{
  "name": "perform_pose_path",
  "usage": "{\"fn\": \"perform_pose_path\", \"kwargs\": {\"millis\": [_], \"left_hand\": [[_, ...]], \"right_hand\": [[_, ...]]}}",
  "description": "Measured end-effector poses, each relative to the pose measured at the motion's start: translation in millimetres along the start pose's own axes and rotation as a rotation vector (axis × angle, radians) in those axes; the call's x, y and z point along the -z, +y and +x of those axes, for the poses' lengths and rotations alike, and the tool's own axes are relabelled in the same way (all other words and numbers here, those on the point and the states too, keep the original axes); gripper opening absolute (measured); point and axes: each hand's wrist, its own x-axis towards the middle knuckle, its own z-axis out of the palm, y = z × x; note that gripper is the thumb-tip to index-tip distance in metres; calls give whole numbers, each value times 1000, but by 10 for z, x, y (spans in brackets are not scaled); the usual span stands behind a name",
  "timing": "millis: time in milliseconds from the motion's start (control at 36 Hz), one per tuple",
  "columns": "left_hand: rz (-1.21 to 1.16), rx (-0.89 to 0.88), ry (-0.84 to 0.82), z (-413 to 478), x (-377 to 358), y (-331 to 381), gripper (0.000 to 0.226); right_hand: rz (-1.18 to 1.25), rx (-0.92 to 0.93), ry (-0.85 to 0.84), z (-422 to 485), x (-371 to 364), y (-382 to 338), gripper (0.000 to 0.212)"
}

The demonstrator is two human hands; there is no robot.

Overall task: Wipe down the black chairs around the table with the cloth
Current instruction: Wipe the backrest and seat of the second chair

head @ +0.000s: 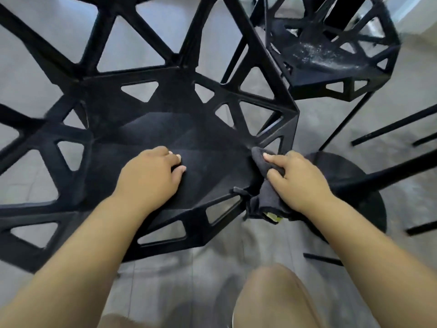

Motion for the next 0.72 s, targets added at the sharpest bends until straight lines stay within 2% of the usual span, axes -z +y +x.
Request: {"fn": "perform_pose_path", "kwargs": {"millis": [111,222,306,361,444,500,583,722], "left_hand": [[-34,28,-50,-190,58,66,32],[-20,93,-243,-386,228,167,42],[34,130,-412,-510,408,239,47],[67,172,-558,-588,529,270,46],[57,246,-796,-695,812,341,33],[29,315,-921,-787,1070,383,26],[61,334,-943,-932,1498,377,21],[53,430,-872,-1108,2276,396,23]], "right_hand": [[98,-90,-45,-124,67,-49,43],[144,-190,-131,-164,220,-225,38],[45,-219,-273,-150,330,-337,47],[-85,-189,-433,-126,433,-424,49],[-66,-173,-635,-136,640,-544,23],[-7,-182,-705,-186,828,-618,15],[68,-191,-747,-323,1199,-751,21],[102,-157,-750,-535,1873,-950,54]]}}
